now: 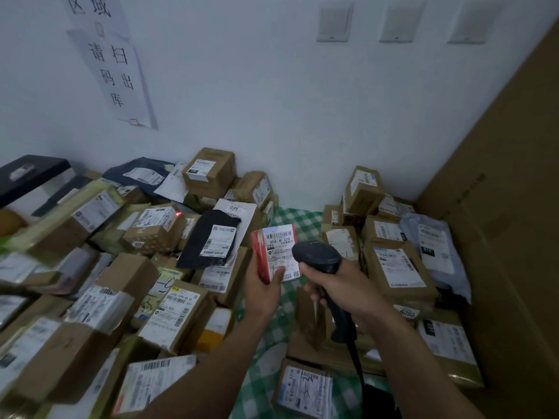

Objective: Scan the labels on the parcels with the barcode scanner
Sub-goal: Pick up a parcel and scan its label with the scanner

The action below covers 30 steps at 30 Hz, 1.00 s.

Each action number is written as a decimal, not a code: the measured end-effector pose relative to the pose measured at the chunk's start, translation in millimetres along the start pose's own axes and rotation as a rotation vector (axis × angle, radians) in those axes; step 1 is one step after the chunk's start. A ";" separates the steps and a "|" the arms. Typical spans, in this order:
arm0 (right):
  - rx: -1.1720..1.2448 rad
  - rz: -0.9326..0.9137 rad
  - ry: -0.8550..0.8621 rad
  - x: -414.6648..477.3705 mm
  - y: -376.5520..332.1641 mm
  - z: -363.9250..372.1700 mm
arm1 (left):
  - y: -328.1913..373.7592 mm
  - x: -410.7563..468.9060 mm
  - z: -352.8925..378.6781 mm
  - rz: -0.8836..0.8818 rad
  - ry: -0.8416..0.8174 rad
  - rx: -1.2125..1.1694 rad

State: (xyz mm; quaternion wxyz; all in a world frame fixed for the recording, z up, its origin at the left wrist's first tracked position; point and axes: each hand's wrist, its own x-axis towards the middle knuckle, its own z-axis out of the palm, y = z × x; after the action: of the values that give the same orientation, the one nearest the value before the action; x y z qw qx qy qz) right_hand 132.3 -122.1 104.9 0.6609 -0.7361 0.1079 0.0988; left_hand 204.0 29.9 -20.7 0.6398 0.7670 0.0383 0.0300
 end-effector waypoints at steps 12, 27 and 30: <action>-0.008 0.014 -0.018 0.2 -0.1 4.5 | -4.3 -5.2 -7.2 -0.003 0.009 -0.015; -0.195 0.158 -0.037 -6.1 81.6 16.6 | -88.0 -97.3 -40.2 -0.224 -0.159 0.436; -0.217 0.171 -0.053 -2.9 90.9 23.0 | -105.8 -97.3 -40.6 -0.351 -0.220 0.490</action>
State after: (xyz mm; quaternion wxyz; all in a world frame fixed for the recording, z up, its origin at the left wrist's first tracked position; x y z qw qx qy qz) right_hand 103.1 -108.5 16.8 0.5693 -0.7884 0.1415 0.1851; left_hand 101.2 79.0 -117.2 0.4320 0.8784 0.1069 -0.1741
